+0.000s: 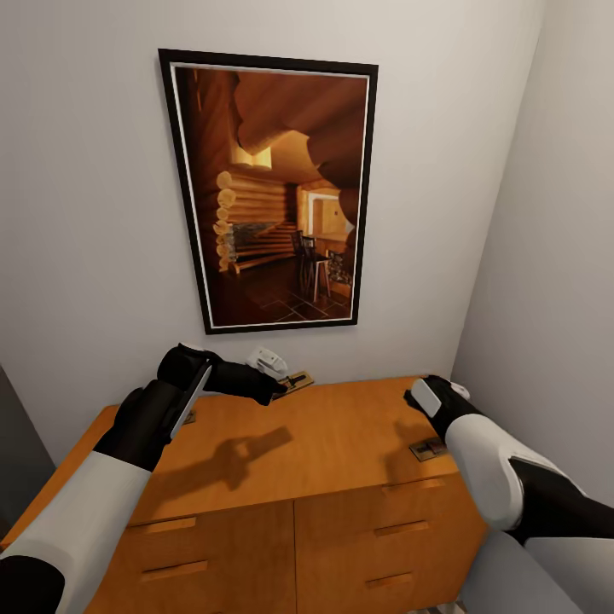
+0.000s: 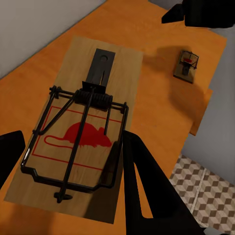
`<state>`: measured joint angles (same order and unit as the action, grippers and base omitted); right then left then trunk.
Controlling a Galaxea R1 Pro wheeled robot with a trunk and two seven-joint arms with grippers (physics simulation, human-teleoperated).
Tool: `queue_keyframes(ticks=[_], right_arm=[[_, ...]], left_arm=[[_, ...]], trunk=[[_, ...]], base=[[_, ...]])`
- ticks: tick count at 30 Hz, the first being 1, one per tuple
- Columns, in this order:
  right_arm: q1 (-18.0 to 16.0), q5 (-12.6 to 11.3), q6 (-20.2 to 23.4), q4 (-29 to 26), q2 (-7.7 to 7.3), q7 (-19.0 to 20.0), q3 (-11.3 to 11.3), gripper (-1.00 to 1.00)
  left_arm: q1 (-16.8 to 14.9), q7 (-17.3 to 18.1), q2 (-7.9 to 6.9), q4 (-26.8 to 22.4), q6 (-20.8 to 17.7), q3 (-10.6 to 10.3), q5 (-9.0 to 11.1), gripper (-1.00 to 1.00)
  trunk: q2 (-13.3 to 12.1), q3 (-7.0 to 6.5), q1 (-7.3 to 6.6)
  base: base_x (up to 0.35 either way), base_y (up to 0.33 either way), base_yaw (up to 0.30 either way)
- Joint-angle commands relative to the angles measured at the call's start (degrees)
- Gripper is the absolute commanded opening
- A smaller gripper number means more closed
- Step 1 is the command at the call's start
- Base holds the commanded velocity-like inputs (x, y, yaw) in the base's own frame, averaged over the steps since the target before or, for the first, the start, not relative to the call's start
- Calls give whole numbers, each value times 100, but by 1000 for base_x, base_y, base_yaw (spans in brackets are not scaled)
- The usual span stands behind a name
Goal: Take the four mousetraps from the cabinet in the bathroom and place them on the bathroom floor. Make sure all four end up on the same floor surface, and ensure that at least two of them are either under or directly next to the same bathroom sink.
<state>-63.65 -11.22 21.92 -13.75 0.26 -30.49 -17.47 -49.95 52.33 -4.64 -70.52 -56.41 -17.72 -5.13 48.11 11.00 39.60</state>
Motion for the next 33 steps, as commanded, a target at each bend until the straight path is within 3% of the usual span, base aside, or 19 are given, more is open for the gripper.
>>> queue_keyframes(ticks=[1, 4, 12, 21, 26, 33], right_arm=[[-1, -52, 24, -13, -28, -32, -23, 100], [6, -53, 23, -14, -58, -29, -145, 100], [10, -35, 23, -22, -119, -25, -776, 100], [20, -47, 22, -21, -206, 27, -911, 100], [41, -52, 29, -17, -406, 106, -1002, 100], [77, -44, 52, -17, -532, 145, -1580, 100]], left_arm=[[-6, 54, -2, -2, -11, -4, -58, -100], [-6, 51, -2, 18, -9, -4, -63, -100], [-6, 28, -3, 172, 6, 11, -67, -100], [-6, 24, 6, 195, 7, 14, -67, -100], [-6, 24, 6, 196, 7, 14, -67, -100], [-6, 23, 27, 197, 7, 14, -67, -100]], trunk=[[7, 9, 1], [7, 9, 1], [7, 9, 1], [7, 9, 1], [7, 9, 1], [7, 9, 1]], base=[[0, 0, 0], [0, 0, 0], [0, 0, 0], [0, 0, 0], [0, 0, 0], [0, 3, 0]])
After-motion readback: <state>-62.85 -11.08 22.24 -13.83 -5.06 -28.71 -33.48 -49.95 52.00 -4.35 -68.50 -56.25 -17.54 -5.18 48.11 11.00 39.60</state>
